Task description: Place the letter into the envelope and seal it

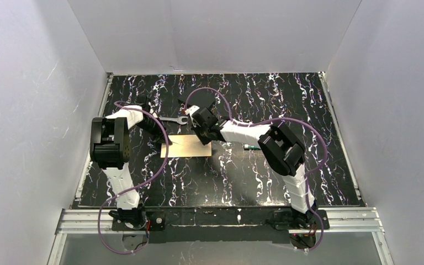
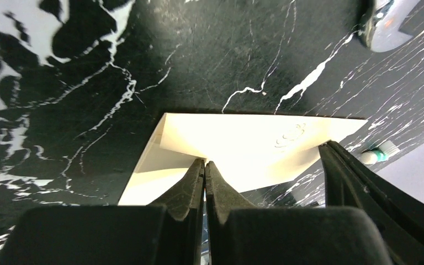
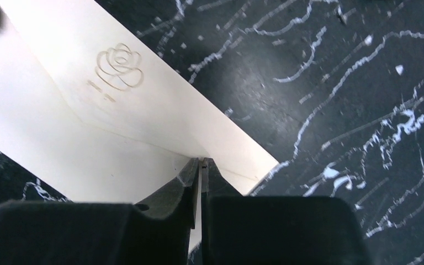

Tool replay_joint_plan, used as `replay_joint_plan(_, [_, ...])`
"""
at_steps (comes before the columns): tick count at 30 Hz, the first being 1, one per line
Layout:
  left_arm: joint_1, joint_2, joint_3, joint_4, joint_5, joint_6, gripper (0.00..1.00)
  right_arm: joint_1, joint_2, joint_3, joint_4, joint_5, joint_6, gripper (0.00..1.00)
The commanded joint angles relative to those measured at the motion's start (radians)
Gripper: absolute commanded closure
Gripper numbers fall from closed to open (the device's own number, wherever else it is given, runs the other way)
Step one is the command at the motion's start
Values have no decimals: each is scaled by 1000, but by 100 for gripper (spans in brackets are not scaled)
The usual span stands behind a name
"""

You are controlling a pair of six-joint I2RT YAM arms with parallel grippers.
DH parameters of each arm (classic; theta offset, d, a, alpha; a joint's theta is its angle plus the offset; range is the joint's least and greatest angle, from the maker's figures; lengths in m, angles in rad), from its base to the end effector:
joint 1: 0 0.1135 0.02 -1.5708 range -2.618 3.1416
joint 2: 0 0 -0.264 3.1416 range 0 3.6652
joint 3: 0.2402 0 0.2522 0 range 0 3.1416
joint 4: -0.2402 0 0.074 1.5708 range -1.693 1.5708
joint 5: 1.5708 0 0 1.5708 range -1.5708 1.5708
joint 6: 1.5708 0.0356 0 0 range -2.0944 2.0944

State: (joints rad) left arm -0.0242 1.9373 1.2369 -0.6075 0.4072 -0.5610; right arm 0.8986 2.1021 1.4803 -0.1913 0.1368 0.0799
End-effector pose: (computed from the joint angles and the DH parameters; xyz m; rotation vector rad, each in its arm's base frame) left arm 0.3678 -0.0230 0.1449 -0.6998 2.8462 -0.6909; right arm 0.2921 0.3592 0.1678 -0.8932 2.2228 0.3032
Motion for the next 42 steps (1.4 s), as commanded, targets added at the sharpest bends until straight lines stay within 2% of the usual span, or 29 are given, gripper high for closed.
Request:
replay_joint_plan(1, [20, -60, 80, -50, 52, 59, 100, -26, 10, 121, -231, 9, 45, 84])
replay_joint_plan(4, [20, -141, 157, -104, 88, 81, 100, -31, -20, 232, -270, 11, 112, 76])
replay_joint_plan(7, [22, -261, 184, -161, 36, 120, 96, -49, -60, 292, -337, 27, 171, 65])
replay_joint_plan(8, [23, -318, 173, -160, 6, 132, 89, -64, -85, 289, -349, 42, 193, 63])
replay_joint_plan(12, [23, -589, 156, -172, -196, 197, 46, -137, -218, 189, -385, 136, 309, 48])
replay_joint_plan(14, [23, -663, 173, -188, -274, 225, 25, -185, -289, 113, -396, 176, 356, 41])
replay_joint_plan(16, [23, -714, 178, -192, -316, 231, 11, -231, -351, 42, -415, 216, 387, 34])
replay_joint_plan(18, [23, -749, 173, -185, -334, 221, 4, -289, -394, -24, -462, 235, 427, 30])
replay_joint_plan(20, [23, -775, 158, -169, -345, 202, 2, -358, -427, -77, -495, 210, 454, 31])
replay_joint_plan(24, [23, -788, 140, -159, -337, 188, 2, -469, -483, -181, -495, 187, 482, 44])
replay_joint_plan(28, [23, -777, 107, -134, -180, 186, 2, -534, -462, -244, -498, 158, 475, 54])
replay_joint_plan(31, [23, -761, 87, -105, -60, 179, 2, -548, -411, -257, -510, 150, 446, 58])
replay_joint_plan(37, [23, -724, 93, -81, 38, 159, 2, -547, -325, -241, -495, 85, 392, 78])
replay_joint_plan(42, [23, -701, 108, -84, 54, 138, 2, -545, -310, -249, -479, 25, 391, 80])
